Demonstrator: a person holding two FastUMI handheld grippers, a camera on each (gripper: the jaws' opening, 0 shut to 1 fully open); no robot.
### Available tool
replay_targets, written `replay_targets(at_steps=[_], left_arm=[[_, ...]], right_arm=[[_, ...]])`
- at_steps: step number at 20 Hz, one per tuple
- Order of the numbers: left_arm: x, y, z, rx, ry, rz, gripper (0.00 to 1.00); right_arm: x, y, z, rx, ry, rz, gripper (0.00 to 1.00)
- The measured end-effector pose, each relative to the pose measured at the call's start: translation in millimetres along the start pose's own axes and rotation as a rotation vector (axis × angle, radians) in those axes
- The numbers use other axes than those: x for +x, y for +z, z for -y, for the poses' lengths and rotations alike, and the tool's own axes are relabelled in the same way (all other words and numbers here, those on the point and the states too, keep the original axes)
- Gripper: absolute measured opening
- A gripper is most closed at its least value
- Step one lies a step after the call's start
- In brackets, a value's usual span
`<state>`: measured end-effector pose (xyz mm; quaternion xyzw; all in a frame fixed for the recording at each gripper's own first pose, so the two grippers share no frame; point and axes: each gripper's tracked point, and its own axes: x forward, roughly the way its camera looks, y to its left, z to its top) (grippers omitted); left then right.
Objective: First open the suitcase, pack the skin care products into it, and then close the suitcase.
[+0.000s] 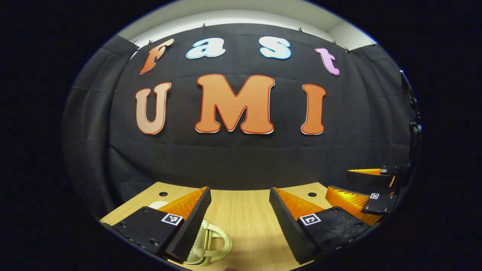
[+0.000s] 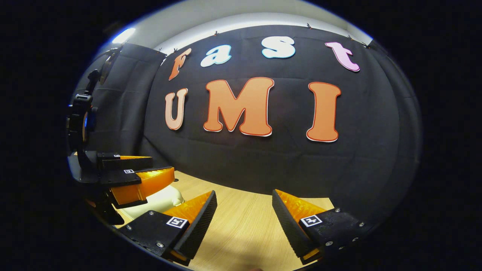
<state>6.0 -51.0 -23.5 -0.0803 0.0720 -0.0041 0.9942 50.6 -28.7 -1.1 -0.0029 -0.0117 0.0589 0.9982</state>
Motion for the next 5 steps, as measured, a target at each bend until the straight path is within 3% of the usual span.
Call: replay_targets(at_steps=[5], left_arm=[[-4.7, 1.5, 4.4, 0.024, -0.017, 0.011, 0.96]], right_arm=[[0.3, -3.7, 0.4, -0.002, 0.000, -0.008, 0.93]])
